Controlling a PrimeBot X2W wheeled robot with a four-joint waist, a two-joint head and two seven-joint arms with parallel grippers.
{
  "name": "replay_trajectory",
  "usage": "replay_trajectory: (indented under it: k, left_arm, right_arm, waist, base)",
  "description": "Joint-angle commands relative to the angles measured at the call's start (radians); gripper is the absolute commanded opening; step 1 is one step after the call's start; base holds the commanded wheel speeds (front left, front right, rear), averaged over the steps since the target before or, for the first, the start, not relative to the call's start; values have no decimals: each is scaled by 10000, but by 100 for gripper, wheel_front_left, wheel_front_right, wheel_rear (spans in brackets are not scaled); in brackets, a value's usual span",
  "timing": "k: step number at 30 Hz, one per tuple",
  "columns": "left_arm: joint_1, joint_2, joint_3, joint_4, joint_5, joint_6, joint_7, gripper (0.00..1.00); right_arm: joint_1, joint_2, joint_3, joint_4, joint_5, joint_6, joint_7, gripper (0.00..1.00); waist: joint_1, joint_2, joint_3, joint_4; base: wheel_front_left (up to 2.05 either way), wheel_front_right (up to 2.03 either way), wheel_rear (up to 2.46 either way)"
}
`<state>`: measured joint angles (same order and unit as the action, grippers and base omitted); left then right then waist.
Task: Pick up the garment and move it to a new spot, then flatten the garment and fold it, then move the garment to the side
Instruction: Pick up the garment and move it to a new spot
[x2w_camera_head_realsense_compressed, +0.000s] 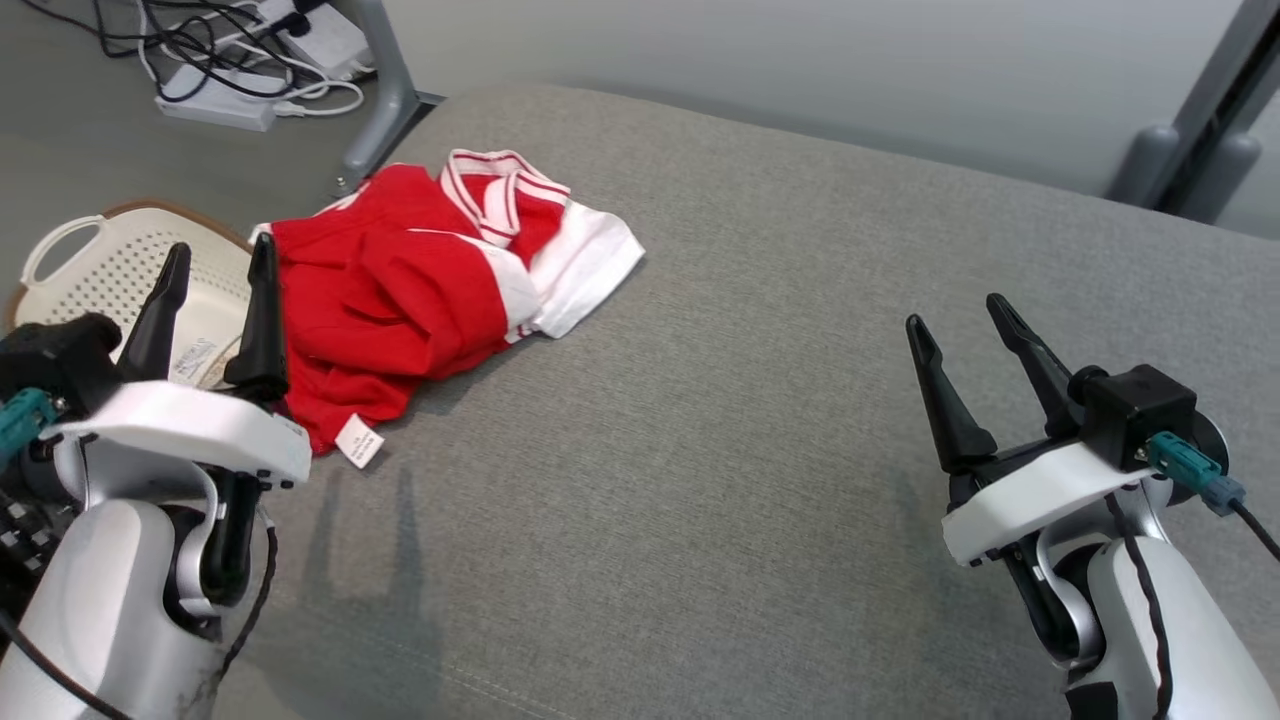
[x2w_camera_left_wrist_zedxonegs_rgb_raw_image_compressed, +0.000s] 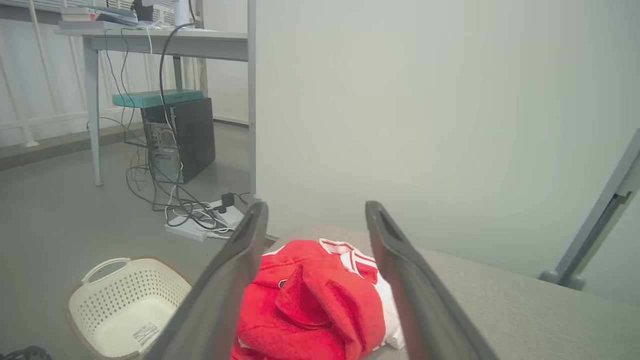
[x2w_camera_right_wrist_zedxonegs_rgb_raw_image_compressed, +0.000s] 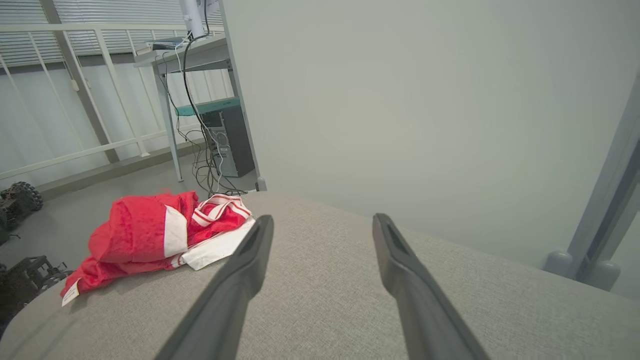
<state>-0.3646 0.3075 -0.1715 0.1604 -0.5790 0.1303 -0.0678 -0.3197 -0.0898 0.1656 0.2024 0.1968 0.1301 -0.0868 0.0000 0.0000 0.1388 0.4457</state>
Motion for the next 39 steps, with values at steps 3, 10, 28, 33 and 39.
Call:
replay_trajectory:
  k: [3, 10, 28, 33, 39]
  left_arm:
    - [-655, 14, 107, 651, -374, -192, 354, 100]
    - [-1734, 133, 290, 2829, -1219, -779, 1317, 100]
    - [-3613, 152, 398, 6504, -1526, -1743, 500, 0]
    - [-3883, 358, 349, 6553, -1214, -1762, -367, 0]
    - [-3831, 704, 327, 5929, -823, -1603, -1254, 0]
  right_arm:
    - [-253, -152, 36, -146, -85, 11, 119, 100]
    - [-695, -284, 181, -425, -133, 7, 143, 100]
    - [-1287, -386, 183, -588, -254, 7, 215, 100]
    - [-1255, -398, 192, -480, -208, 7, 123, 100]
    - [-970, -270, 125, -355, -128, 7, -65, 100]
  waist:
    - [0, 0, 807, -826]
    - [0, 0, 1758, -1769]
    - [0, 0, 2879, -2092]
    - [0, 0, 2743, -2043]
    - [0, 0, 2178, -2006]
  base:
    - [0, 0, 0]
    - [0, 0, 0]
    - [0, 0, 0]
    - [0, 0, 0]
    - [0, 0, 0]
